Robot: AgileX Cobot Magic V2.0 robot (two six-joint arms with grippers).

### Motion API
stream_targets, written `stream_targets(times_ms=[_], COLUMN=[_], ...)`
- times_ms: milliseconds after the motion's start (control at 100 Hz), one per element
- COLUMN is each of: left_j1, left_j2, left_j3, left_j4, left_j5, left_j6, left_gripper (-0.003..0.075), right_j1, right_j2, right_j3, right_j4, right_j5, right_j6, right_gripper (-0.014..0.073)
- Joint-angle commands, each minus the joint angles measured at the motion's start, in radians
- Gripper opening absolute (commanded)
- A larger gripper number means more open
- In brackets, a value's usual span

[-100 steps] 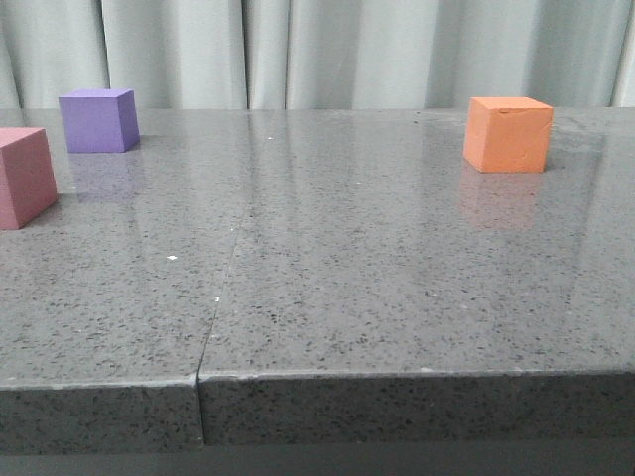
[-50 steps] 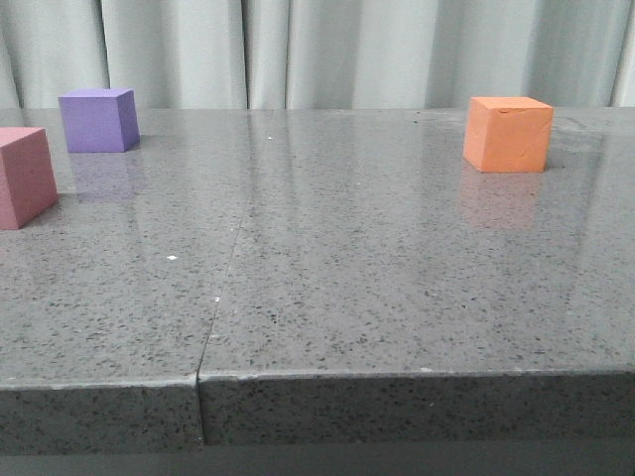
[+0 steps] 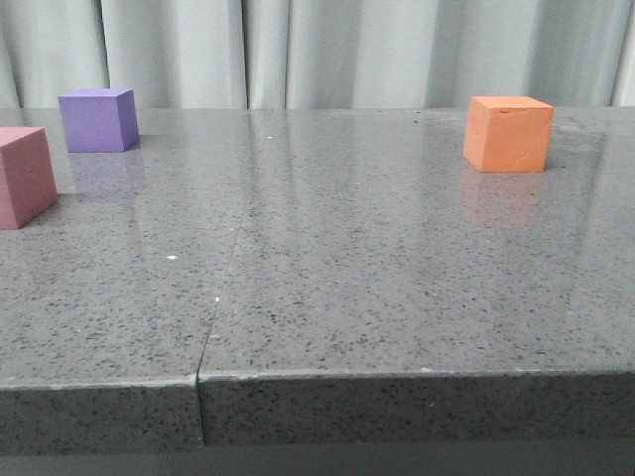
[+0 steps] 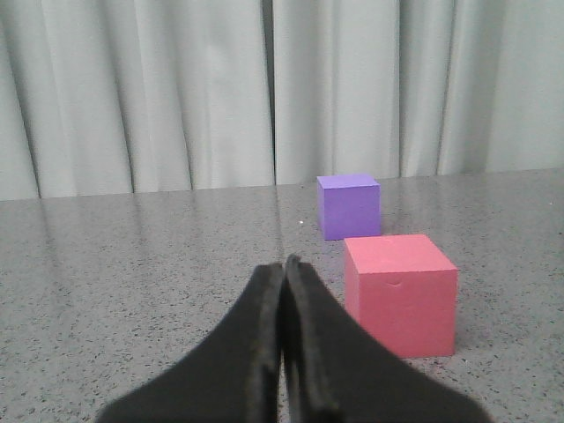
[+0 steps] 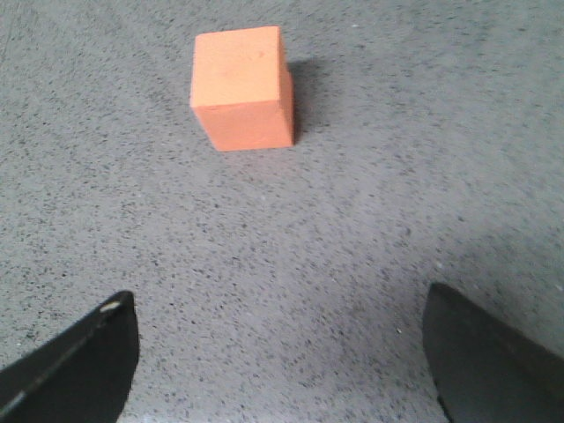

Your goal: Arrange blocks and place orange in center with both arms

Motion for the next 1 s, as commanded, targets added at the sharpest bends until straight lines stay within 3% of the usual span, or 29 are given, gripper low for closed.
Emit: stream_targets(times_ms=[0,590,800,990], left_j1=[-0.008,-0.008,-0.008,-0.008], left_j2=[-0.028,-0.028,-0.028,-0.028], left_j3=[0.04,0.04,0.04,0.04], left_j4=[-0.005,-0.005,-0.005,-0.005], left_j5=[-0.081,-0.081,-0.081,-0.081], left_j6=[-0.008,-0.008,-0.008,-0.008], left_gripper=[-0.002,-0.002,-0.002,-0.002], right_j1=[0.026,0.081,0.081,0.081], right_j2=[0.062,0.638,0.773,0.853], right_j3=[-0.115,-0.798,-0.931,-0.956], right_j4=[0.007,-0.058,-0.058,-0.058], right_j5=[-0.003,0.374,0.415,0.413], right_j6=[-0.01,-0.007,-0.006,-0.006], right_gripper=[0.0645,0.0645,0.0645,0.0645])
